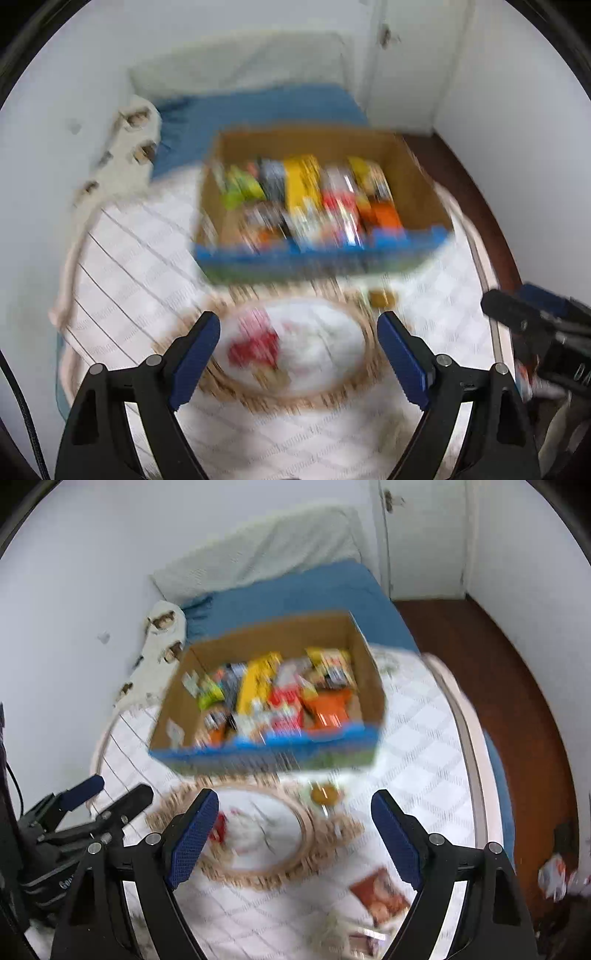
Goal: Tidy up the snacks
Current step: 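Grasp the white Franzzi cookie packet with left tool while right tool grasps the brown packet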
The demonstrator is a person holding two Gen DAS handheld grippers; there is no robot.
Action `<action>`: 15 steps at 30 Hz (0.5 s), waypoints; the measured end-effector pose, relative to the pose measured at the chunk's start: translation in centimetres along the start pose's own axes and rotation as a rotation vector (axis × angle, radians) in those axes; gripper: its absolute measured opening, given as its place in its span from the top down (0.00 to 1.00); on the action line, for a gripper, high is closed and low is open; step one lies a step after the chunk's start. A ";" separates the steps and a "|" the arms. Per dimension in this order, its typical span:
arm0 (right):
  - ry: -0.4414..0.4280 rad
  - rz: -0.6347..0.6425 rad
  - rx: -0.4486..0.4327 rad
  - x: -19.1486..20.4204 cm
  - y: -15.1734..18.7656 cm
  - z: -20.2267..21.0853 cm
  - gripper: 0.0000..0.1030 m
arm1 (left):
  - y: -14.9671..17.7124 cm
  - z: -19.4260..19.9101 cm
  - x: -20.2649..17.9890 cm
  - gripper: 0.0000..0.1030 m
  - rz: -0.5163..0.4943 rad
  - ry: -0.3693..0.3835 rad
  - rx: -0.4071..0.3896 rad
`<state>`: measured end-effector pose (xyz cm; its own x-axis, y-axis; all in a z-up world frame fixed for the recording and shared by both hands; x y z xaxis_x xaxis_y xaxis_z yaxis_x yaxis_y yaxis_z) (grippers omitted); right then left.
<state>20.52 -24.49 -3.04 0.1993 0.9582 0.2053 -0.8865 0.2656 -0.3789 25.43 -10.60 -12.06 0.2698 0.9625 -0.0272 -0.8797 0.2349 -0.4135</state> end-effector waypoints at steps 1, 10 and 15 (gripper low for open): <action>0.006 -0.012 0.023 -1.0 0.9 -0.5 0.16 | 0.9 -0.9 -0.6 0.16 -0.003 0.016 0.034; 0.173 -0.100 0.405 -11.7 13.9 -9.2 0.20 | 12.8 -13.1 -6.5 0.16 0.023 0.201 0.507; 0.080 -0.422 0.544 -16.6 21.4 -12.0 0.47 | 16.0 -14.8 -7.4 0.16 0.018 0.236 0.631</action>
<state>3.23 -33.42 -25.42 0.5847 0.7953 0.1601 -0.8057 0.5461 0.2294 15.18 -15.99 -31.95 0.2684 0.9285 -0.2567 -0.9258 0.3223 0.1977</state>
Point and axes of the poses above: each gripper's, at about its wrist camera, not at the fingertips, and z roughly against the way its jaws point, x to its left, y to its underside, the point moved 5 cm from there along -z, roughly the way its jaws point, and after that the axes turned 5 degrees about -z, right-handed, at the moved point
